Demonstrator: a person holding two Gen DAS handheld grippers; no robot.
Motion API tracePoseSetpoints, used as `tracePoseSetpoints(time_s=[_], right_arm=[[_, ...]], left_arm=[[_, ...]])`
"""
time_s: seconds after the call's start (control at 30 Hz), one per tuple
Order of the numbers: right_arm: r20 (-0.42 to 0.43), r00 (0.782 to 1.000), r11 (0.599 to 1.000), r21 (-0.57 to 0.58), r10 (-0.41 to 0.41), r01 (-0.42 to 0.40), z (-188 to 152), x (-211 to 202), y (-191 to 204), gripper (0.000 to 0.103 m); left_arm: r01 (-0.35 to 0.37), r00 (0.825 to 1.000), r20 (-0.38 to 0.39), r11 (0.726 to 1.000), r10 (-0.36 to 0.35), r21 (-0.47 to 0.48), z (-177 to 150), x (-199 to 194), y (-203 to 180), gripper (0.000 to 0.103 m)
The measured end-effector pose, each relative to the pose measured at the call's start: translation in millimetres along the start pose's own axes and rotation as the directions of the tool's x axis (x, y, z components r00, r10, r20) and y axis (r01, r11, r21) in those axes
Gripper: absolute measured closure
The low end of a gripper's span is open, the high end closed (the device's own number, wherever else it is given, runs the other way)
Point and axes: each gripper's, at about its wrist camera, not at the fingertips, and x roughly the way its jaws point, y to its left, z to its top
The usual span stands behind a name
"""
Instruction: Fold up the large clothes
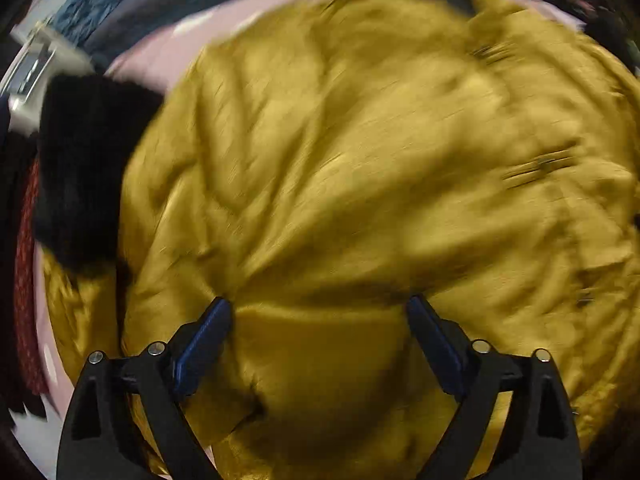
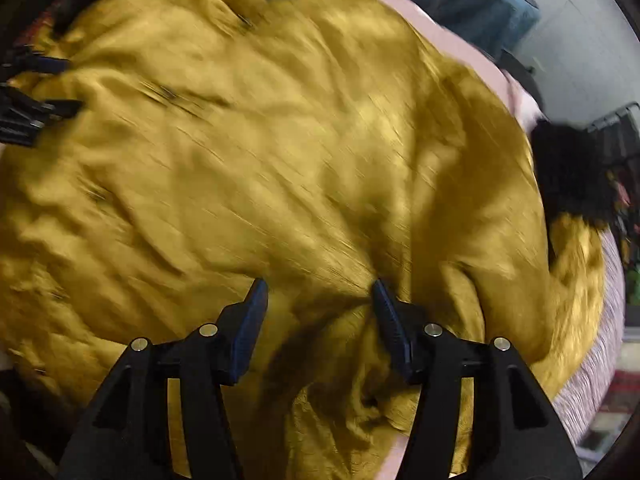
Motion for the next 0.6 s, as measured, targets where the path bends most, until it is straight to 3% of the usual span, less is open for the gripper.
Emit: tracePoseSetpoints(time_s=[0.07, 0.33, 0.43, 0.6], right_arm=[[0.026, 0.999, 0.997, 0.060, 0.045, -0.047, -8, 7, -13, 0.048], [-0.025, 0.999, 0.994, 0.104, -0.030, 0.033, 6, -6, 11, 0.045], [0.063, 0.998, 0.991, 0.137, -0.002, -0.006, 2, -36, 14, 0.041], [0.167, 0.984, 0.978, 0.206, -0.062, 0.026, -14, -81, -3, 0.040]], left_arm=[[0.045, 0.999, 0.024, 0.996, -0.043, -0.083, -2, 3, 12, 0.005], [-0.062, 0.998, -0.016, 0.992, 0.061, -0.108, 14, -7, -1, 0.007], [-0.039, 0.998, 0.033, 0.987, 0.045, -0.156, -2, -32, 3, 0.007], [-0.032, 0.997, 0.053, 0.965, 0.048, -0.259, -52, -62, 19, 0.007]])
